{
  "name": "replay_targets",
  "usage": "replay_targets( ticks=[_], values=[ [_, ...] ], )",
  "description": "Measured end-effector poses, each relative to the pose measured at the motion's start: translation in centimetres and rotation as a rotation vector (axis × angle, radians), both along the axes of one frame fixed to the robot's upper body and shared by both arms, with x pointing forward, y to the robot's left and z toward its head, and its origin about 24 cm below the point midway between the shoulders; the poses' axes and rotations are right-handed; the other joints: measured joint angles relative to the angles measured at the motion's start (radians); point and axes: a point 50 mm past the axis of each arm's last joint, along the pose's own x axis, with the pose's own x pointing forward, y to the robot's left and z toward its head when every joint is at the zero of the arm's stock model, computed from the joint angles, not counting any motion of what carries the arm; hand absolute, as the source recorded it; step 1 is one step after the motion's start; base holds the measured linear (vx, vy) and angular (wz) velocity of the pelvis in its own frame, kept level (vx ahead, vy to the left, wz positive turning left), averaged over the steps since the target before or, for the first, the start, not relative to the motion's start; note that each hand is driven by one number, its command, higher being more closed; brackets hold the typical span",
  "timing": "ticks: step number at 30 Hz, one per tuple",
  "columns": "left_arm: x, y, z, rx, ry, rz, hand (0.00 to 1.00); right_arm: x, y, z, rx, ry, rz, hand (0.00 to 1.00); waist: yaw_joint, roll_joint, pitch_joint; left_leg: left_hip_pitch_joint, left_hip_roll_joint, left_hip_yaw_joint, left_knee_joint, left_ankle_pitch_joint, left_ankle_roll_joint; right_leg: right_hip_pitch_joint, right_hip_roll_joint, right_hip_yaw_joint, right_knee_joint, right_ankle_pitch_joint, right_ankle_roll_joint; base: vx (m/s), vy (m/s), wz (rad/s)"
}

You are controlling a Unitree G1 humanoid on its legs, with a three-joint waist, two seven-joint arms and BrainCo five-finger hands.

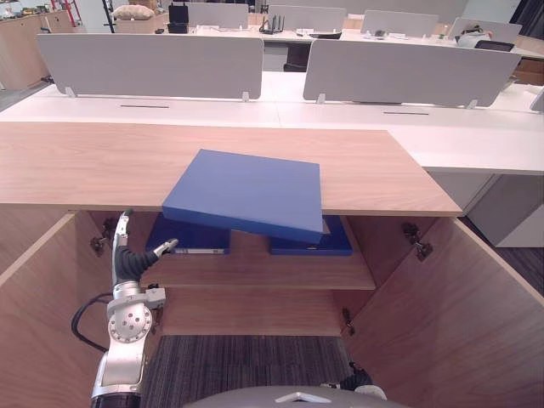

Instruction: Walk over to the cabinet, pick up the folder, carry it to the office cabinet, place the folder inside the office cabinet, then close the office cabinet door

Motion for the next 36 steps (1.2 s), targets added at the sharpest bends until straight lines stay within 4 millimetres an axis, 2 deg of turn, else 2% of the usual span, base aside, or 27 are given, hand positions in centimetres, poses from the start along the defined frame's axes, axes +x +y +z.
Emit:
replay_targets(
  ticks=[5, 8, 15, 19, 29, 32, 36],
  values=[
    [0.8, -1.0, 0.5, 0.114, 0.021, -0.125, 0.0, -0.2, -0.3, 0.0, 0.004, 0.013, 0.017, 0.0, -0.003, 0.005, -0.006, 0.0, 0.0, 0.002, 0.0, 0.0, 0.0, 0.0, 0.001, 0.003, -0.005, 0.001, 0.002, 0.0, 0.0, 0.0],
    [2.2, -1.0, 2.1, 0.196, -0.035, -0.175, 0.0, -0.6, -0.5, -0.2, 0.002, 0.037, 0.015, 0.0, -0.004, 0.007, -0.007, -0.001, 0.001, 0.005, 0.0, -0.001, -0.001, -0.001, 0.002, 0.007, -0.006, 0.002, 0.003, 0.0, -0.003, -0.01],
    [3.9, -0.5, 4.9, 0.334, -0.122, -0.206, 0.0, -0.6, -0.6, -0.2, 0.002, 0.037, 0.014, 0.0, -0.021, 0.008, -0.008, -0.001, 0.001, 0.009, 0.0, -0.003, -0.003, -0.003, 0.002, 0.013, -0.01, 0.003, 0.003, 0.0, -0.003, -0.02],
    [5.0, -1.1, 6.6, 0.394, -0.183, -0.249, 0.0, -0.6, -0.6, -0.2, 0.003, 0.037, 0.011, 0.0, -0.023, 0.008, -0.008, -0.001, 0.0, 0.01, 0.0, -0.003, -0.003, -0.003, 0.002, 0.015, -0.012, 0.003, 0.003, 0.0, 0.0, 0.0],
    [6.0, -2.3, 8.5, 0.504, -0.241, -0.351, 0.0, -0.7, -0.7, -0.2, 0.007, 0.033, -0.016, 0.0, -0.032, 0.007, -0.009, -0.001, 0.0, 0.013, 0.0, -0.004, -0.003, -0.003, 0.002, 0.018, -0.019, 0.007, 0.0, 0.0, 0.0, 0.0],
    [6.0, -3.0, 8.3, 0.523, -0.229, -0.411, 0.0, -0.7, -0.8, -0.2, 0.007, 0.033, -0.017, 0.0, -0.038, 0.006, -0.009, -0.002, 0.0, 0.013, 0.0, -0.005, -0.003, -0.003, 0.002, 0.019, -0.02, 0.007, 0.0, 0.0, 0.0, 0.0],
    [5.9, -3.9, 7.9, 0.464, -0.215, -0.489, 0.0, -0.7, -0.8, -0.2, 0.007, 0.034, -0.018, 0.0, -0.043, 0.002, -0.012, -0.002, 0.0, 0.017, 0.0, -0.008, -0.003, -0.005, 0.002, 0.022, -0.022, 0.007, 0.0, 0.0, 0.0, 0.0]
  ],
)
